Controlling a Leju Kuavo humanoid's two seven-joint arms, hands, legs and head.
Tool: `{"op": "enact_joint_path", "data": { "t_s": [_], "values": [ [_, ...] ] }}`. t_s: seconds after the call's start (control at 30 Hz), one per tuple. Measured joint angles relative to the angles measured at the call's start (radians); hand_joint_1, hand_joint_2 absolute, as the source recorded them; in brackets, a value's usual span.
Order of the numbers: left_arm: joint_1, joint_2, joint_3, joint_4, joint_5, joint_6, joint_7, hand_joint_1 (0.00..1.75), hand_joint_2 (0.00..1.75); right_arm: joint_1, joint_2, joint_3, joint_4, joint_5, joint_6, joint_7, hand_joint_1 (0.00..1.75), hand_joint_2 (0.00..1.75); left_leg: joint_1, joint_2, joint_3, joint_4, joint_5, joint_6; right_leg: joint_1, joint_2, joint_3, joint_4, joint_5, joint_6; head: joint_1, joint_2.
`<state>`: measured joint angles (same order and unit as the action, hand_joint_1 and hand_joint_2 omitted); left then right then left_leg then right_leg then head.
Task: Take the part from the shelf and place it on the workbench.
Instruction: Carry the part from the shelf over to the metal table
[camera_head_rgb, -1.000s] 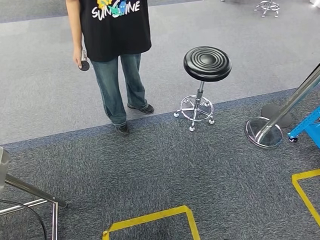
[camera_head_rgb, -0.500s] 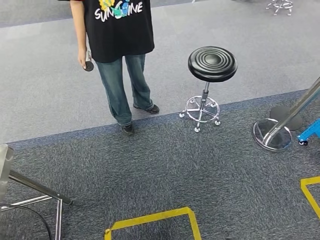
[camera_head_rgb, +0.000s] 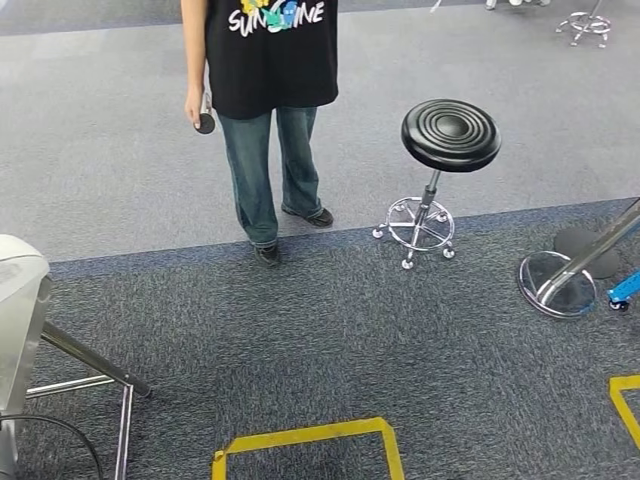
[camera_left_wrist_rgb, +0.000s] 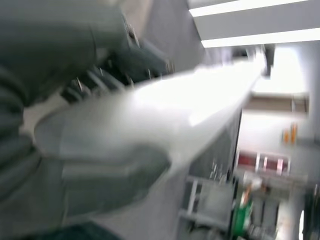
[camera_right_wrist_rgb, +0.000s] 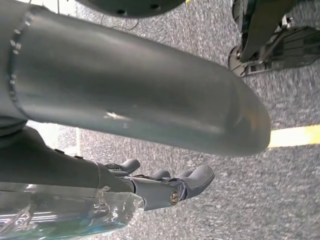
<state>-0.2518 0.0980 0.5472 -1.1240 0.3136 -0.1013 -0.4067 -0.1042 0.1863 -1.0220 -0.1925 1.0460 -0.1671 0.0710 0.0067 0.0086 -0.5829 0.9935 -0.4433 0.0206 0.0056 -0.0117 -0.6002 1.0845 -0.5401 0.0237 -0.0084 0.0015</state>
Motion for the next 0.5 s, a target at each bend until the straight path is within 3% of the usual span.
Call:
{"op": "enact_joint_path", "data": {
  "t_s": [0.07,0.1,0.13,0.17,0.23,0.3,0.43,0.5],
  "values": [
    [-0.001,-0.001,0.004,0.014,0.003,-0.006,0.001,1.75,1.75,0.001,0.0,0.0,0.0,0.001,0.001,0.0,0.0,0.0,-0.001,-0.005,-0.001,0.0,0.0,0.006,-0.001,0.008,-0.068,0.14,-0.061,0.004,0.003,0.0],
    [-0.001,-0.002,0.006,0.021,0.003,-0.007,0.001,1.75,1.75,0.001,0.0,0.0,0.0,0.001,0.002,0.0,0.0,0.0,-0.002,-0.007,-0.001,0.0,-0.001,0.006,-0.001,0.009,-0.095,0.192,-0.076,0.005,0.003,0.0],
    [-0.001,-0.002,0.007,0.028,0.003,-0.007,0.001,1.75,1.75,0.002,0.0,0.0,0.0,0.002,0.002,0.0,0.0,0.0,-0.002,-0.011,-0.001,0.0,-0.001,0.006,-0.001,0.009,-0.106,0.209,-0.071,0.006,0.003,0.0],
    [-0.001,-0.002,0.009,0.033,0.003,-0.006,0.001,1.75,1.75,0.002,0.0,0.0,0.0,0.002,0.002,0.0,0.0,0.0,-0.002,-0.014,0.0,0.0,-0.001,0.006,-0.001,0.009,-0.097,0.184,-0.046,0.005,0.003,0.0],
    [-0.003,-0.002,0.011,0.042,-0.005,0.001,-0.003,1.75,1.75,0.002,0.0,-0.001,0.0,0.002,0.002,0.0,0.0,0.0,-0.002,-0.021,0.003,0.001,-0.002,0.003,-0.002,0.018,-0.034,0.048,0.025,0.0,0.004,0.0],
    [-0.005,-0.001,0.011,0.048,-0.037,0.03,-0.022,1.75,1.75,0.0,-0.001,-0.001,0.0,0.003,0.002,0.0,0.0,0.0,-0.004,-0.026,0.001,0.004,-0.002,-0.005,-0.004,0.032,0.023,-0.064,0.062,-0.006,0.003,0.0],
    [-0.006,0.0,0.001,0.05,-0.145,0.138,-0.084,1.75,1.75,0.0,-0.001,-0.002,0.0,0.004,0.0,0.0,0.0,0.0,-0.001,-0.027,-0.005,0.012,-0.007,-0.025,-0.002,0.035,0.039,-0.088,0.068,-0.023,0.002,0.0],
    [-0.01,0.002,-0.004,0.049,-0.185,0.189,-0.105,1.75,1.75,0.0,0.0,-0.004,0.0,0.005,-0.001,0.0,0.0,0.0,0.002,-0.023,-0.031,0.077,-0.051,-0.035,-0.005,0.031,0.041,-0.094,0.071,-0.036,-0.001,0.0]
  ]
}}
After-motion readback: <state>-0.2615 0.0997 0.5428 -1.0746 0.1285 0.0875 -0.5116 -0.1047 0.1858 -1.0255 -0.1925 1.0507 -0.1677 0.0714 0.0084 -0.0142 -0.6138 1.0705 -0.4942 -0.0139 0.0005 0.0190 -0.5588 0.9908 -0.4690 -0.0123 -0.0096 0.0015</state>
